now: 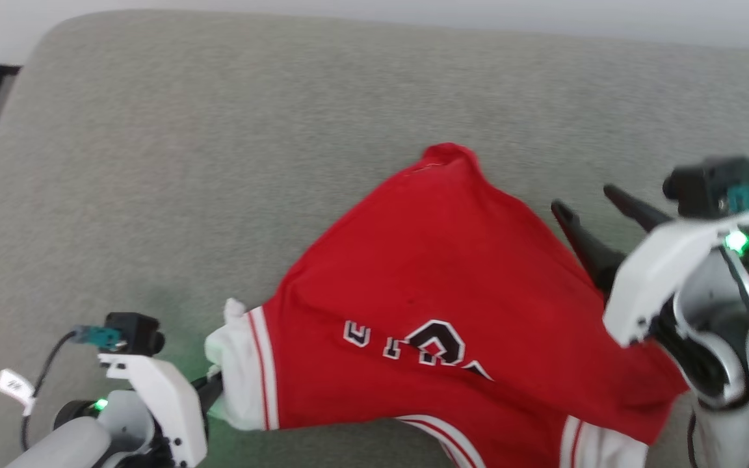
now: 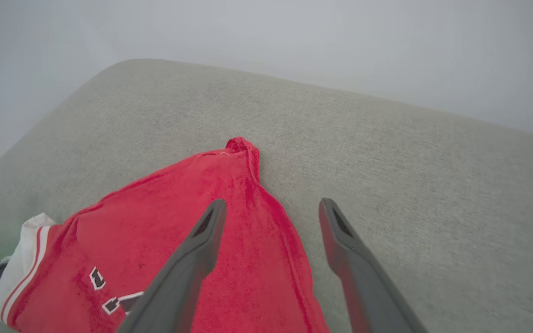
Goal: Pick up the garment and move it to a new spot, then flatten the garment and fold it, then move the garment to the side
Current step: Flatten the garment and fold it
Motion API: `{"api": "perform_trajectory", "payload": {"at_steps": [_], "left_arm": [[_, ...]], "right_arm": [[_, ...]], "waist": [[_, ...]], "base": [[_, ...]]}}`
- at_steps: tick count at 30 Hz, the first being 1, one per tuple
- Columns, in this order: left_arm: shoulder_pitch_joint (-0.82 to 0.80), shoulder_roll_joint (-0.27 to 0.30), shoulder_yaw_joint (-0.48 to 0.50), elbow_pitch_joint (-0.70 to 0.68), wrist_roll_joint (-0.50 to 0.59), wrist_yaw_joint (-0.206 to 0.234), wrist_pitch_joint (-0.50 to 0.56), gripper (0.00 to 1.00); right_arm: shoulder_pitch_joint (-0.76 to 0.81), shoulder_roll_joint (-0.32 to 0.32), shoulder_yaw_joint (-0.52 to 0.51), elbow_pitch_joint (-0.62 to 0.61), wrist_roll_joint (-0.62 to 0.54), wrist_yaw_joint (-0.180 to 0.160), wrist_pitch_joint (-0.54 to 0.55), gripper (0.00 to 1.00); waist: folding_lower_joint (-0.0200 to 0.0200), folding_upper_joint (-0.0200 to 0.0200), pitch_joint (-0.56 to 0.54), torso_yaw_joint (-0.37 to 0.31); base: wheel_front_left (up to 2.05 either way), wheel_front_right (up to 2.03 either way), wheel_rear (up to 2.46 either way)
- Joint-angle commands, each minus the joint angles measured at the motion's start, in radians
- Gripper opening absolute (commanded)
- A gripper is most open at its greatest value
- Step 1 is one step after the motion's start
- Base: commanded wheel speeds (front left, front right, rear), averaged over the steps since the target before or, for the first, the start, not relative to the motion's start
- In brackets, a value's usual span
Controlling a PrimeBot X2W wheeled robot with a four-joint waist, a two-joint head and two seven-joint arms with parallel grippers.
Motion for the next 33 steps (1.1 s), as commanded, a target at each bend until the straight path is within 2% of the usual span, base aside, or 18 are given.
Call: {"api": "perform_trajectory", "payload": {"at_steps": [1,9,16,17,22,31,32,33], "left_arm": [[-0.015,-0.010,-0.007,0.008,0.018,-0.007,0.007,0.00],[-0.081,-0.090,-0.049,0.062,0.051,-0.046,0.036,0.00],[-0.136,-0.164,-0.074,0.125,0.076,-0.090,0.046,0.00],[-0.147,-0.179,-0.077,0.145,0.079,-0.103,0.042,0.00],[-0.160,-0.209,-0.079,0.192,0.074,-0.133,0.033,0.00],[-0.176,-0.242,-0.085,0.261,0.074,-0.166,0.021,0.00],[-0.178,-0.245,-0.085,0.267,0.075,-0.170,0.021,0.00],[-0.181,-0.247,-0.086,0.274,0.075,-0.173,0.022,0.00]], "right_arm": [[-0.037,-0.003,0.005,0.042,0.012,0.000,-0.017,1.00],[-0.253,-0.078,0.090,0.340,0.056,-0.001,-0.065,1.00],[-0.406,-0.145,0.170,0.588,0.069,0.000,-0.038,1.00],[-0.440,-0.159,0.188,0.664,0.081,0.000,-0.015,1.00],[-0.500,-0.178,0.259,0.822,0.125,0.000,0.110,1.00],[-0.476,-0.182,0.410,1.023,0.162,0.000,0.306,1.00],[-0.481,-0.189,0.422,1.034,0.160,0.000,0.315,0.00],[-0.491,-0.193,0.435,1.033,0.157,0.000,0.315,0.00]], "waist": [[0.0000,0.0000,0.004,0.037],[0.0000,0.0000,0.026,0.171],[0.0000,0.0000,0.059,0.270],[0.0000,0.0000,0.069,0.289],[0.0000,0.0000,0.084,0.320],[0.0000,0.0000,0.097,0.333],[0.0000,0.0000,0.098,0.331],[0.0000,0.0000,0.097,0.328]], "base": [[0.00,0.00,0.00],[0.00,0.00,0.00],[0.00,0.00,0.00],[0.00,0.00,0.00],[0.00,0.00,0.00],[0.00,0.00,0.00],[0.00,0.00,0.00],[0.00,0.00,0.00]]}}
